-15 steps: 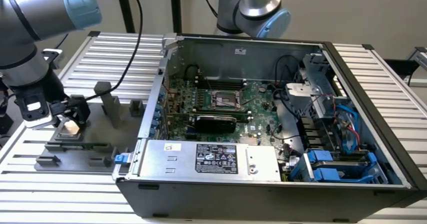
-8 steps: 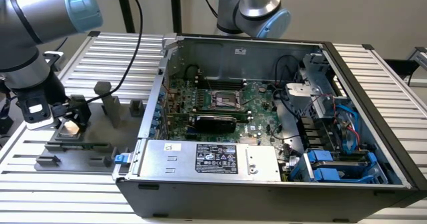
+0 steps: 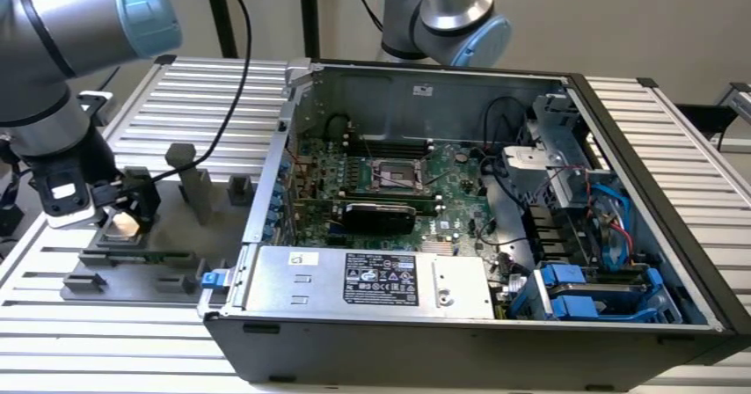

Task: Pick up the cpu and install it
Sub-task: 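Pick up the cpu and move it towards the insertion slot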

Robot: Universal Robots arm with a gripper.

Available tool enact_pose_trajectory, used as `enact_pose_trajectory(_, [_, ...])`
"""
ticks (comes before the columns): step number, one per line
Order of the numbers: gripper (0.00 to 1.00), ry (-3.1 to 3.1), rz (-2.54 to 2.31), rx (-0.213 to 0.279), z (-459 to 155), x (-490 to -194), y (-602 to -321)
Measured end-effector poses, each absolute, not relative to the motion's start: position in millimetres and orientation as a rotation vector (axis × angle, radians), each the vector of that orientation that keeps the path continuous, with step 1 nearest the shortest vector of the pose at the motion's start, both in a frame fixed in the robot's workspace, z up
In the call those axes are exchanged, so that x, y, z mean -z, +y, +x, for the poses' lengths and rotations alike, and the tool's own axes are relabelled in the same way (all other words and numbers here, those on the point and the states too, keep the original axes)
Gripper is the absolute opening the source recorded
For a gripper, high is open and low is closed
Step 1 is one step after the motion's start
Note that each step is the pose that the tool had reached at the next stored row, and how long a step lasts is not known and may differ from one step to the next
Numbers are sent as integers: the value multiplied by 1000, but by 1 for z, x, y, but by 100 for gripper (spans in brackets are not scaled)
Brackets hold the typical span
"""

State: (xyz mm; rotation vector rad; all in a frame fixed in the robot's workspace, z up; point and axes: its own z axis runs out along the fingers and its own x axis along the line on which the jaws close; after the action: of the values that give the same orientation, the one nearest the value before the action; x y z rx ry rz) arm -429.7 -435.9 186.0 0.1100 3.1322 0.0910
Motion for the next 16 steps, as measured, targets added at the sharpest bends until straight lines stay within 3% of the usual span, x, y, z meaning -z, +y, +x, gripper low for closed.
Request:
enact_pose_trajectory(13, [71,3133,110,-54,-430,-184,-431])
enact_pose_trajectory(15, [69,3134,110,-52,-430,-183,-431])
enact_pose_trajectory(16, [62,3134,110,-51,-430,-183,-431])
